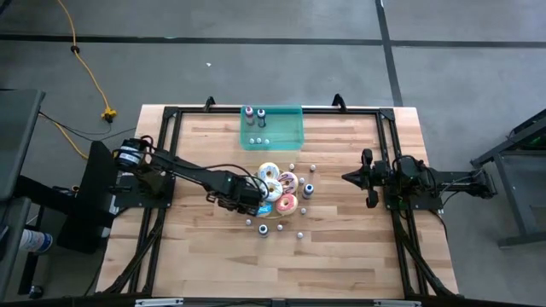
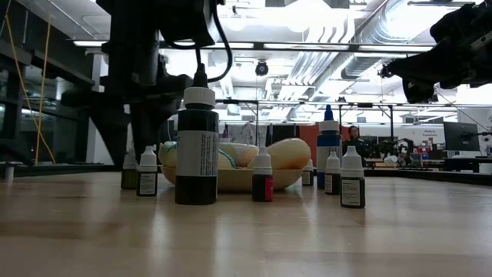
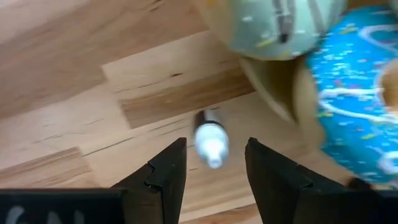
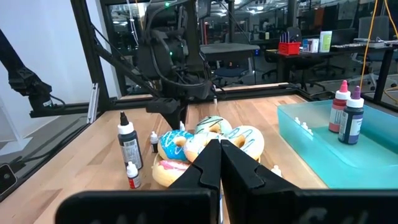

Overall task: Pick & Place food coloring
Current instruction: Put the bottom small green food coloring bottle into the green container

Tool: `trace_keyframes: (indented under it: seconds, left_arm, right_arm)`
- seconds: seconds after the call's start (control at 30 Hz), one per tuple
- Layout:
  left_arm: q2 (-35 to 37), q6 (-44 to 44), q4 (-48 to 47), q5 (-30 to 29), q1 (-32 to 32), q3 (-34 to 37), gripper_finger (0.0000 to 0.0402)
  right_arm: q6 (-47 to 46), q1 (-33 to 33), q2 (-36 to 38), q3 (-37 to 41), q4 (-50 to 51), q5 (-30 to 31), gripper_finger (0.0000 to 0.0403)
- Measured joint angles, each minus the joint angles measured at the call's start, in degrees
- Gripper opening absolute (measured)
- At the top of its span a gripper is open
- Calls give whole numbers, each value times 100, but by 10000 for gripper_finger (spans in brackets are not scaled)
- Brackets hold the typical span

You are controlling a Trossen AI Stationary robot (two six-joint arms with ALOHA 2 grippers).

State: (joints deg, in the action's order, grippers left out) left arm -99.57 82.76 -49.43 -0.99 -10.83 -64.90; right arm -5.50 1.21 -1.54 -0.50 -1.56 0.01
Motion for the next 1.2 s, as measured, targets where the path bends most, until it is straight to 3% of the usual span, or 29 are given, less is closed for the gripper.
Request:
trace_keyframes:
  seconds: [0.43, 0.87, 1.2]
  left_arm:
    - [-21, 0, -3, -95, 0, 0, 152]
    - [-8, 0, 0, -105, 0, 0, 37]
    - [251, -4, -31, 225, 48, 7, 31]
  right_arm:
    - [0, 2, 0, 0, 2, 0, 0]
    - [0, 2, 0, 0, 2, 0, 0]
    - [0, 2, 0, 0, 2, 0, 0]
